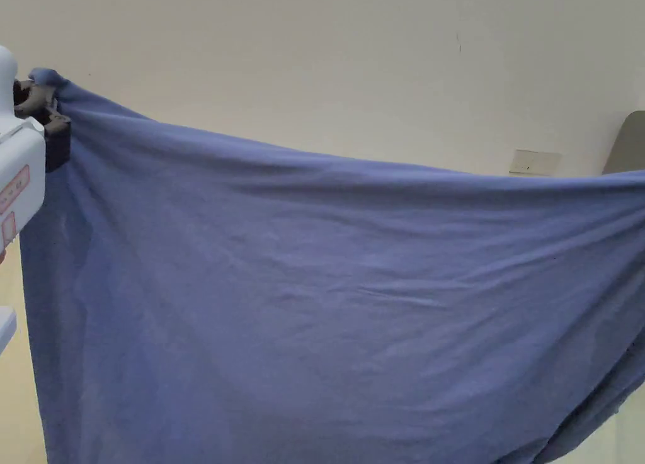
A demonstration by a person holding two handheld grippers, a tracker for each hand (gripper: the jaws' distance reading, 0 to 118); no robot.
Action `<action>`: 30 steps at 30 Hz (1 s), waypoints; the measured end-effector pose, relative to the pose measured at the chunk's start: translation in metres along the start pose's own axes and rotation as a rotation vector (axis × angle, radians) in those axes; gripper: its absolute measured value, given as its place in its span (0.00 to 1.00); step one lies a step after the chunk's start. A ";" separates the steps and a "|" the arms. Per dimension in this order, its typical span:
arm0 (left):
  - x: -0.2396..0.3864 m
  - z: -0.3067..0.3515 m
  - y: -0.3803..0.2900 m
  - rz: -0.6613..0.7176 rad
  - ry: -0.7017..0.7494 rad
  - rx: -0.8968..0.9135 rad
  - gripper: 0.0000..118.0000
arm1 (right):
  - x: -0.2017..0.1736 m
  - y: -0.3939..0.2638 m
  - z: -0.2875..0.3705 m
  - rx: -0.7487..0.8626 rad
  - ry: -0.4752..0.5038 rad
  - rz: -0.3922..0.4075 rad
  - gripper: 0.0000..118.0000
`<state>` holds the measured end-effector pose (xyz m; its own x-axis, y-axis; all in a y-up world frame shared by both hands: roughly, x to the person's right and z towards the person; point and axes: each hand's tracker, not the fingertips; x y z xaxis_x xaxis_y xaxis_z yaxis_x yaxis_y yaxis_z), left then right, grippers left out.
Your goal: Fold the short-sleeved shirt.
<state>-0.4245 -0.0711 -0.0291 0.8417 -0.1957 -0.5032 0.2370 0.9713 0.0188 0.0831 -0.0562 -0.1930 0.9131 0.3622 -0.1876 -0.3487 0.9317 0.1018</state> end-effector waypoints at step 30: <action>0.014 -0.194 0.143 0.053 0.022 -0.008 0.04 | 0.044 0.141 -0.171 0.094 -0.123 -0.036 0.06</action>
<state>-0.4732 0.0908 -0.2005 0.8421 -0.1405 -0.5207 0.1878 0.9814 0.0389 0.0380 0.0962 -0.3537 0.9455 0.3174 -0.0721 -0.2996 0.9352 0.1889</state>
